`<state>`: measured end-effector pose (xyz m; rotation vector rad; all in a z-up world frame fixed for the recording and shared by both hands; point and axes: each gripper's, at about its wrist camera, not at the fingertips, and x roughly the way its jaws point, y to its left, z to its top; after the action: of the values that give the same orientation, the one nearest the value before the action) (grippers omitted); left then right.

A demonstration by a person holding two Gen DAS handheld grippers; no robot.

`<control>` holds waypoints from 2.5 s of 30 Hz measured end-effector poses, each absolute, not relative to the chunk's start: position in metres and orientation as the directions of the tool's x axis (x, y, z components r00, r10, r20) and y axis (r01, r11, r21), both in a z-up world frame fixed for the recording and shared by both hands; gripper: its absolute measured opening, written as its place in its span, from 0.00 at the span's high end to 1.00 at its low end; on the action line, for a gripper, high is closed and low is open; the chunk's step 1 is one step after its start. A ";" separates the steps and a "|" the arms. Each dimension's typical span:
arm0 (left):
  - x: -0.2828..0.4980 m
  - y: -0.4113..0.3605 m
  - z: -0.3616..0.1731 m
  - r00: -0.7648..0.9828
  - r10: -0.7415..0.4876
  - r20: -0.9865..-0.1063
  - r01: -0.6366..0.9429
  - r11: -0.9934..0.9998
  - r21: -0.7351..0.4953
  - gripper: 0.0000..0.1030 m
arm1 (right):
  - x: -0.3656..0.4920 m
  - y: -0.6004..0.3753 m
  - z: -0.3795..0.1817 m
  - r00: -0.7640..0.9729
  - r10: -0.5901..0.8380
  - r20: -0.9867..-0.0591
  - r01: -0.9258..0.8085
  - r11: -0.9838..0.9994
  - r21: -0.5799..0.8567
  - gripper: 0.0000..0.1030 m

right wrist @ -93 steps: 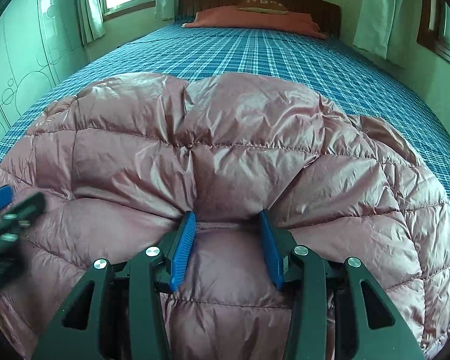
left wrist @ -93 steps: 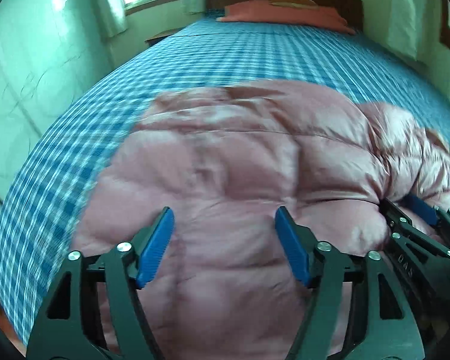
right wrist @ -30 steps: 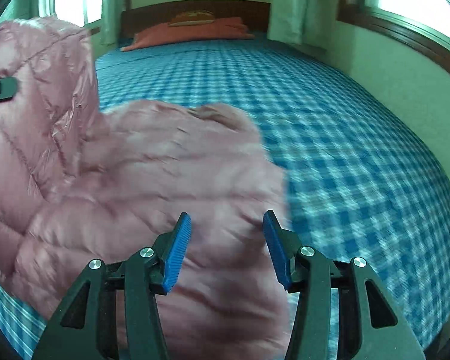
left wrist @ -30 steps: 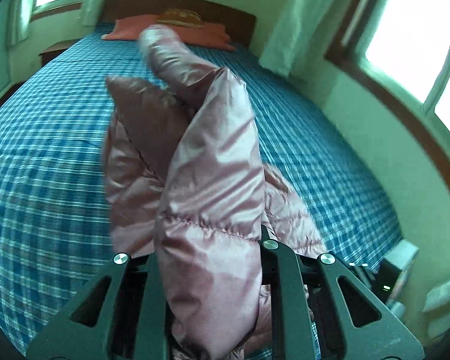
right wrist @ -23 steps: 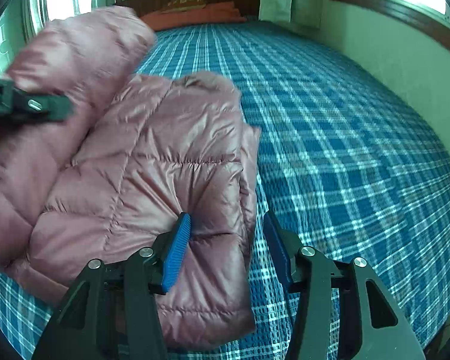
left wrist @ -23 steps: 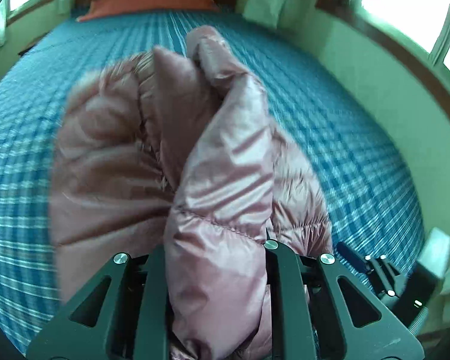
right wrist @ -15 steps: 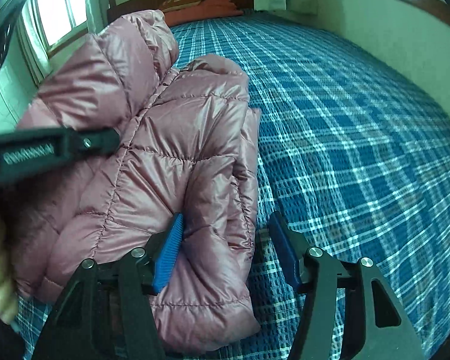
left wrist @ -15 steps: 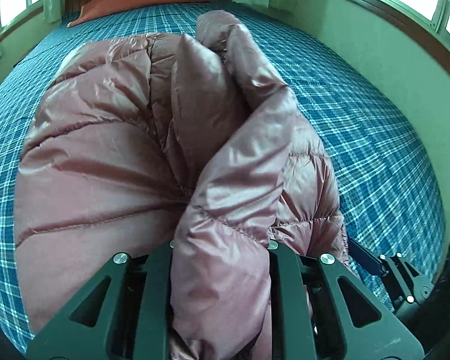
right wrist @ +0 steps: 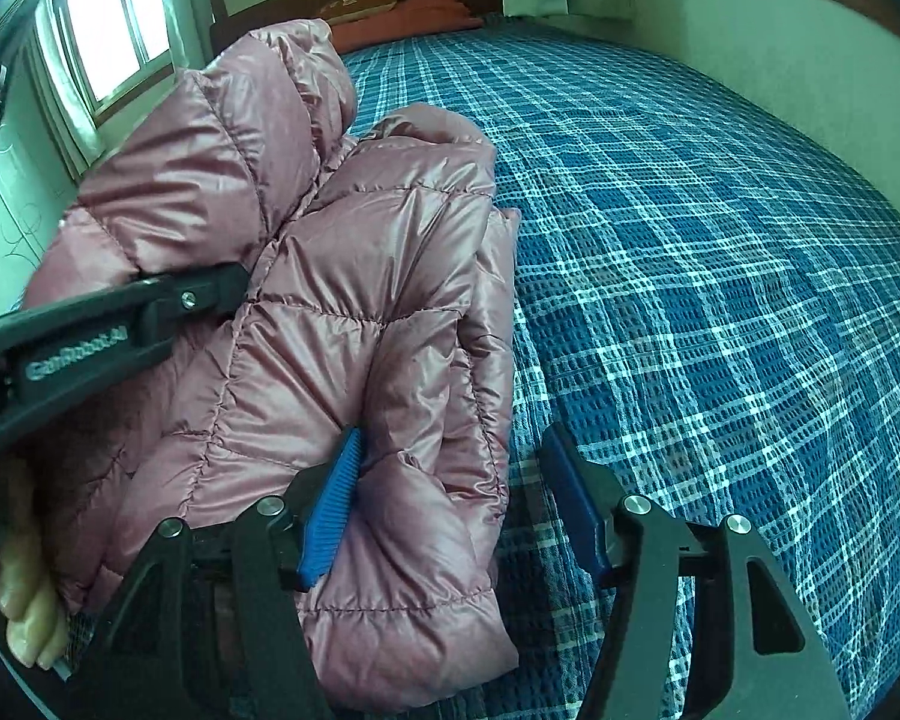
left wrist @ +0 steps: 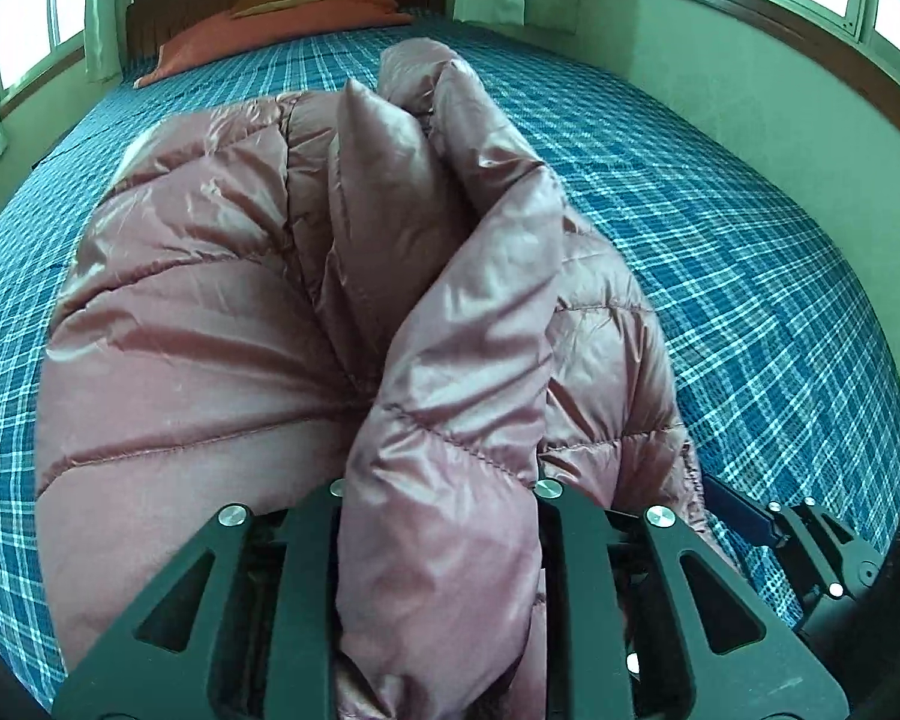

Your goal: Fold large clothes

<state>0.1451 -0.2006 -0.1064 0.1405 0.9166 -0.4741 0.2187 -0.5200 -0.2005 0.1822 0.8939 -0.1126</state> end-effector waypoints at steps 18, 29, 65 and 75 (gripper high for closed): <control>0.094 -0.111 -0.025 0.589 -0.485 -0.646 0.378 0.872 -0.311 0.46 | 0.194 -0.533 -0.156 0.656 -0.068 -0.752 0.243 0.962 0.125 0.41; 0.116 0.015 -0.059 0.654 -0.406 -0.638 0.033 0.858 -0.512 0.39 | 0.195 -0.523 -0.096 0.753 0.073 -0.654 0.190 0.927 0.322 0.34; 0.081 0.007 -0.114 0.624 -0.528 -0.576 -0.042 0.713 -0.700 0.31 | 0.198 -0.490 -0.126 0.716 0.188 -0.673 0.140 0.905 0.402 0.85; 0.090 -0.037 -0.133 0.560 -0.507 -0.655 0.019 0.799 -0.601 0.28 | 0.183 -0.539 -0.193 0.689 0.179 -0.703 0.250 0.851 0.462 0.86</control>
<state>0.0896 -0.0372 -0.1325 -0.5833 0.9348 -0.3312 0.1835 -0.5391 -0.1930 0.5686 0.8220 -0.0423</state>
